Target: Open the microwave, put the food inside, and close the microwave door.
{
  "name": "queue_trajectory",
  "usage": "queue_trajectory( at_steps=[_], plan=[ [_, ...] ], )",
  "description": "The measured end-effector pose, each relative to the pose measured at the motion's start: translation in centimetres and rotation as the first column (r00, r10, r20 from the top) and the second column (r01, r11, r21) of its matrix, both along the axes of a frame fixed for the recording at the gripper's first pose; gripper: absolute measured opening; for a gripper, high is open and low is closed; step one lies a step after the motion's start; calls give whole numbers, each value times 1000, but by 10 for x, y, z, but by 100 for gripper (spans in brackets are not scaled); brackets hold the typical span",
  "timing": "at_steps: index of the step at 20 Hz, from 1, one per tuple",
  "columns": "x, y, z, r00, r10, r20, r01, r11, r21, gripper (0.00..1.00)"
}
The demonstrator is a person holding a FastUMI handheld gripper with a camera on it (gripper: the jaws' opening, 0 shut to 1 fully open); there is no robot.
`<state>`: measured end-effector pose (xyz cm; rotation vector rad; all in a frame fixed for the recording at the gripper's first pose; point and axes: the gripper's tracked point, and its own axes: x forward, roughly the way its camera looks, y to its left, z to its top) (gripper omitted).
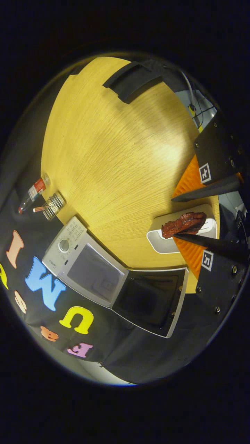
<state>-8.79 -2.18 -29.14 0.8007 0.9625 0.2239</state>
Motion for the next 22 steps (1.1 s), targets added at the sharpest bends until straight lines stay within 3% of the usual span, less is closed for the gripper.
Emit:
queue_trajectory(
  at_steps=[1, 2, 3, 4, 5, 6, 8, 15, 22],
  plan=[
    [-1, 3, 3, 1000, 13, 20, -13, 1000, 16, 55],
    [2, -14, 13, 999, -17, 40, 18, 1000, -10, 40],
    [6, 1, 6, 999, -3, 42, 4, 1000, -18, 25],
    [2, 4, 10, 998, 31, 54, -31, 999, -13, 25],
    [8, 2, 9, 998, 14, 64, -12, 1000, -24, 24],
    [9, 1, 15, 998, 17, 61, -15, 999, -33, 11],
    [11, 7, 23, 997, 43, 66, -38, 997, -67, 4],
    [38, 17, 57, 985, 115, 125, -101, 988, -114, 4],
    [100, 41, 103, 961, 156, 229, -137, 986, -97, 4]
  ],
)
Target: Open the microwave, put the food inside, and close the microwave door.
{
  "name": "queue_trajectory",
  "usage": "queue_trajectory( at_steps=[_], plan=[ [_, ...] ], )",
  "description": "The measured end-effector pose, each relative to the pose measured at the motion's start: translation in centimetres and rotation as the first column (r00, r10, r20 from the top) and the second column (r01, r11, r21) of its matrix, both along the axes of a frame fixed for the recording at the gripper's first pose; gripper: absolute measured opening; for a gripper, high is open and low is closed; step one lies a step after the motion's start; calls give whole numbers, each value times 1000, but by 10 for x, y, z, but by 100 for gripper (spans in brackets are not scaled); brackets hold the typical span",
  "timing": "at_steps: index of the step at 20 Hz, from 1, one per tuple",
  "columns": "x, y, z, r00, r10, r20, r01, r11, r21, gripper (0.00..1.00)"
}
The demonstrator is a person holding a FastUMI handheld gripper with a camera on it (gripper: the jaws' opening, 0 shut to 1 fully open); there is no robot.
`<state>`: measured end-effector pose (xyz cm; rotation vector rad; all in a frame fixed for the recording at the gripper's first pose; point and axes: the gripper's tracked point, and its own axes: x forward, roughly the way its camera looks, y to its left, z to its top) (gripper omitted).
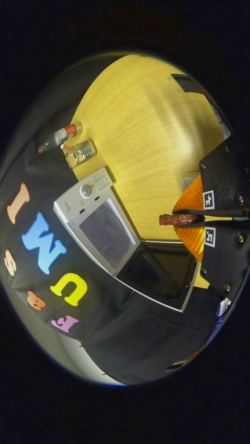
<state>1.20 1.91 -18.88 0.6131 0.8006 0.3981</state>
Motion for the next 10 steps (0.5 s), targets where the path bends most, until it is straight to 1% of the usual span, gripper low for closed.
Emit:
queue_trajectory(
  at_steps=[4, 7, 10],
  plan=[
    [39, 22, 17, 998, 25, 56, -26, 1000, 11, 4],
    [65, 35, 18, 994, 34, 106, -31, 999, -35, 4],
    [89, 50, 21, 989, 41, 142, -35, 998, -45, 4]
  ],
)
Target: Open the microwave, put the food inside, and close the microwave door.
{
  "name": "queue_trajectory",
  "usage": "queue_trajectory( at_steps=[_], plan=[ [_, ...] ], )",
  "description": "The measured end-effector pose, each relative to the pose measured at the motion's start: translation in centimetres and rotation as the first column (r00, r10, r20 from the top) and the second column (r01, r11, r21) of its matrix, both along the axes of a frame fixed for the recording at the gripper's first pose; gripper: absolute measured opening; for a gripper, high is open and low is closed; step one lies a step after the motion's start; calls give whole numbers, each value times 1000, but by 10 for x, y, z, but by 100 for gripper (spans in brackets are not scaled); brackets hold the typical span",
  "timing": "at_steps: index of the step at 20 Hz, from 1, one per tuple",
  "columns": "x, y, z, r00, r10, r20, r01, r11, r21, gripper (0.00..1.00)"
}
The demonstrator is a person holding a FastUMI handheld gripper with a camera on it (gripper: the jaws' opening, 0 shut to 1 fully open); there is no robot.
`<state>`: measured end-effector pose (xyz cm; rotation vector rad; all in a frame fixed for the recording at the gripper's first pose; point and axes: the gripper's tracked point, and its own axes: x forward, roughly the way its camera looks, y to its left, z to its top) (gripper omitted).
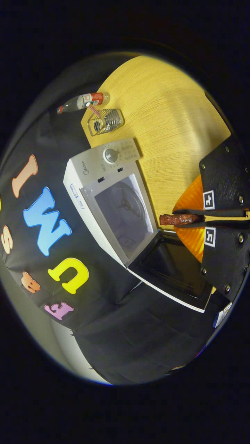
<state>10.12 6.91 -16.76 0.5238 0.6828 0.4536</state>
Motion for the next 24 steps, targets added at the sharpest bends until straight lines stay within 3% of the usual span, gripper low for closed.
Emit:
queue_trajectory(
  at_steps=[8, 24],
  plan=[
    [67, 40, -11, 996, -43, 78, 44, 999, -14, 4],
    [168, 84, -58, 983, -149, 104, 150, 989, 4, 4]
  ],
)
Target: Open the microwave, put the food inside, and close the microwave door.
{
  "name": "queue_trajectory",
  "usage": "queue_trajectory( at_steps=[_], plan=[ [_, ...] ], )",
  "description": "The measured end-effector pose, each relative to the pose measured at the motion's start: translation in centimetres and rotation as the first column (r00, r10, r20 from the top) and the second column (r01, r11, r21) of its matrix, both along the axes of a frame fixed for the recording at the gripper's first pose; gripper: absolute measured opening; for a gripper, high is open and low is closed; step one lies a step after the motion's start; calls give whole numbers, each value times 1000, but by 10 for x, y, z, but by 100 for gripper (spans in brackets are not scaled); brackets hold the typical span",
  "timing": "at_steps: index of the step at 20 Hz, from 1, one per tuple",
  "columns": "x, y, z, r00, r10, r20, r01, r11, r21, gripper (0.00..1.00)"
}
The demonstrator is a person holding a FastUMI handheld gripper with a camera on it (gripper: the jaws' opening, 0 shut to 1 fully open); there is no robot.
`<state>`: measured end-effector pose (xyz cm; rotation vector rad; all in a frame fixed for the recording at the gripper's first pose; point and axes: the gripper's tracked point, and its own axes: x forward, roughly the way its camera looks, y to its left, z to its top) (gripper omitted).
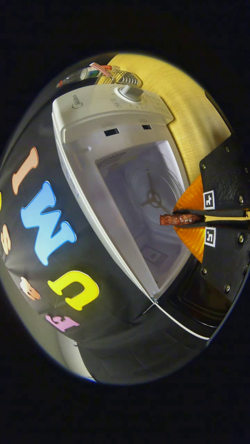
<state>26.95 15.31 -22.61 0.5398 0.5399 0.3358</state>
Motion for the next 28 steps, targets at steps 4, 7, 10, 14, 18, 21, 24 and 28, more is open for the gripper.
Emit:
queue_trajectory(
  at_steps=[4, 7, 10, 14, 18, 21, 24, 28],
  plan=[
    [22, 7, -18, 1000, -21, -13, 21, 1000, 2, 5],
    [33, 10, -29, 999, -35, -22, 35, 999, 8, 5],
    [44, 13, -32, 998, -56, -19, 56, 998, 28, 7],
    [58, 5, -38, 995, -103, 11, 103, 993, -56, 19],
    [69, -16, -35, 980, -159, 117, 183, 953, -240, 94],
    [64, -18, -23, 976, -139, 165, 183, 938, -294, 94],
    [52, -14, -14, 982, -94, 166, 144, 937, -319, 94],
    [15, -7, 11, 981, -9, 192, 80, 928, -363, 94]
  ],
)
